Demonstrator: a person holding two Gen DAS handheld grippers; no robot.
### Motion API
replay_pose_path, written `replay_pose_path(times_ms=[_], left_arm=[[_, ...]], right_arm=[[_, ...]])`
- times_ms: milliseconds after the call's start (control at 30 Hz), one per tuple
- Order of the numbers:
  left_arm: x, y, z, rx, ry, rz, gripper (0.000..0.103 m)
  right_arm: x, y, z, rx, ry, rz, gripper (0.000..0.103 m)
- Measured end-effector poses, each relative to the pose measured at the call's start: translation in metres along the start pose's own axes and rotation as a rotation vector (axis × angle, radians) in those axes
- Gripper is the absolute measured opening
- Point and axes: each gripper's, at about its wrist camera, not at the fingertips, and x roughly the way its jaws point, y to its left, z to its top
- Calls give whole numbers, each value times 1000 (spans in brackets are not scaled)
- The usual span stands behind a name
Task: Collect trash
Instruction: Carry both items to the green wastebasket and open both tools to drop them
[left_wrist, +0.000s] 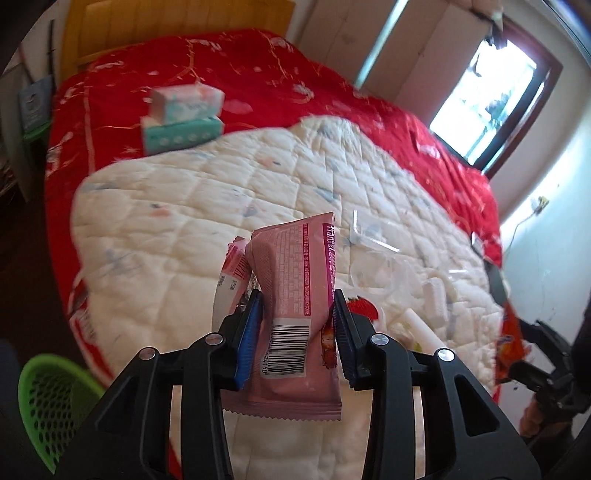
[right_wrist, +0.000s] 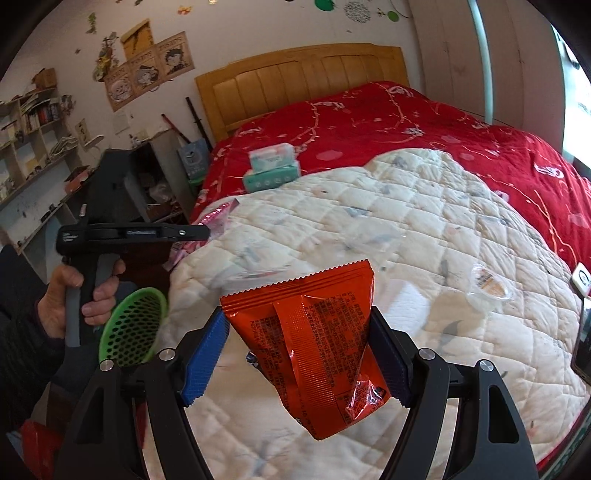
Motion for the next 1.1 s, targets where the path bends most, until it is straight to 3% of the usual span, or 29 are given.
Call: replay_pose_path(times_ms=[100,333,533,667,800,900,1033,1100], left_arm=[[-39,13,-17,-35,-50,18,37],[-117,63,-68,-110,-109,156,37],[-147,108,-110,-179,-102,262,38],[-154,138,-137,-227,-88,347,46],[-153,161,-152,-285,-72,348,51],[-154,172,-161,-323,-66,367,67],[-163,177,-172,-339,-91,389,71],[-169,175,-177,-338,-105,419,77]], right_arm=[[1,22,-1,-16,-2,38,72],[14,78,-1,-61,13,127,72],[29,121,-2,-98,34,192,72],[41,145,-2,-125,53,224,72],[50,162,-2,-147,66,248,72],[54,174,-1,-155,72,262,72],[62,187,1,-163,85,280,72],[66,194,1,-165,94,287,72]])
